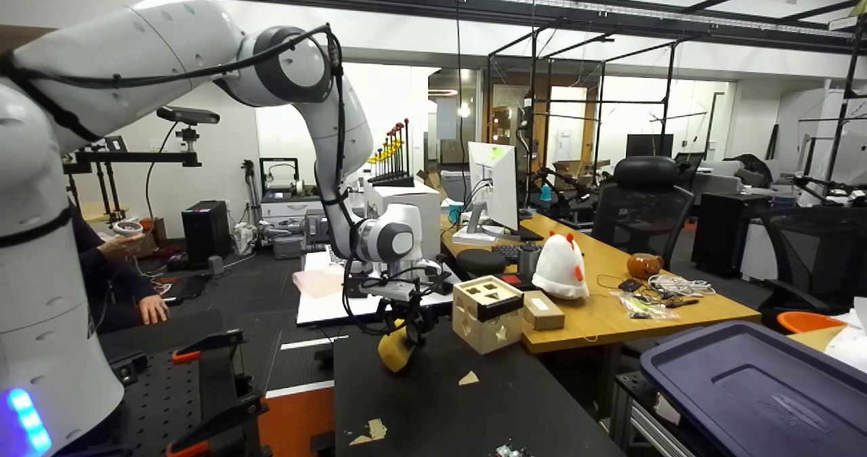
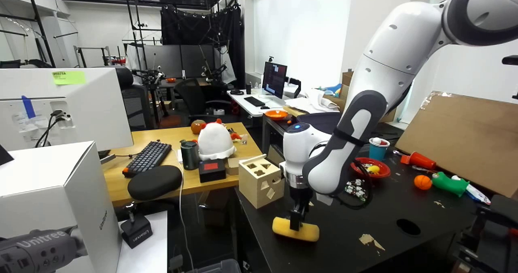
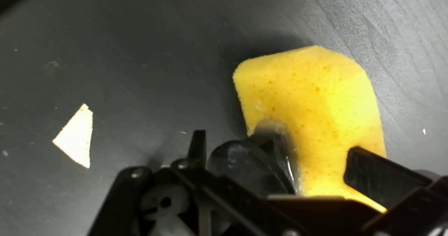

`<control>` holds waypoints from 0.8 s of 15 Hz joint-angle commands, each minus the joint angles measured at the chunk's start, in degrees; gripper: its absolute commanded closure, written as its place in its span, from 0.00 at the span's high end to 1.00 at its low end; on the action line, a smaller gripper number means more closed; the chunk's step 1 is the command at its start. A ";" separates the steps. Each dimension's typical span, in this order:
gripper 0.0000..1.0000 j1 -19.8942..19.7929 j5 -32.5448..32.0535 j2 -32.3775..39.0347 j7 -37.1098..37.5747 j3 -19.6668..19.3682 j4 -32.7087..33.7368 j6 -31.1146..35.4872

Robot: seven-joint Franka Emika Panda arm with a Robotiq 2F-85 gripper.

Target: Put the sweets together using the sponge brush

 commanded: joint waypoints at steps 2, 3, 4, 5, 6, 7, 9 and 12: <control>1.00 2.18 -1.07 -2.25 2.94 -1.63 -3.66 0.68; 1.00 2.61 -1.18 -2.30 3.43 -1.94 -3.92 0.87; 1.00 3.12 -1.29 -2.42 4.22 -2.33 -4.23 1.05; 1.00 3.81 -1.49 -2.55 4.83 -2.86 -4.59 1.27; 1.00 4.56 -1.65 -2.72 5.79 -3.44 -4.96 1.53; 1.00 5.23 -1.80 -2.89 6.35 -3.95 -5.29 1.63; 1.00 6.74 -2.25 -3.29 7.87 -4.95 -6.12 1.79; 1.00 7.45 -2.97 -4.32 7.41 -4.21 -8.10 1.61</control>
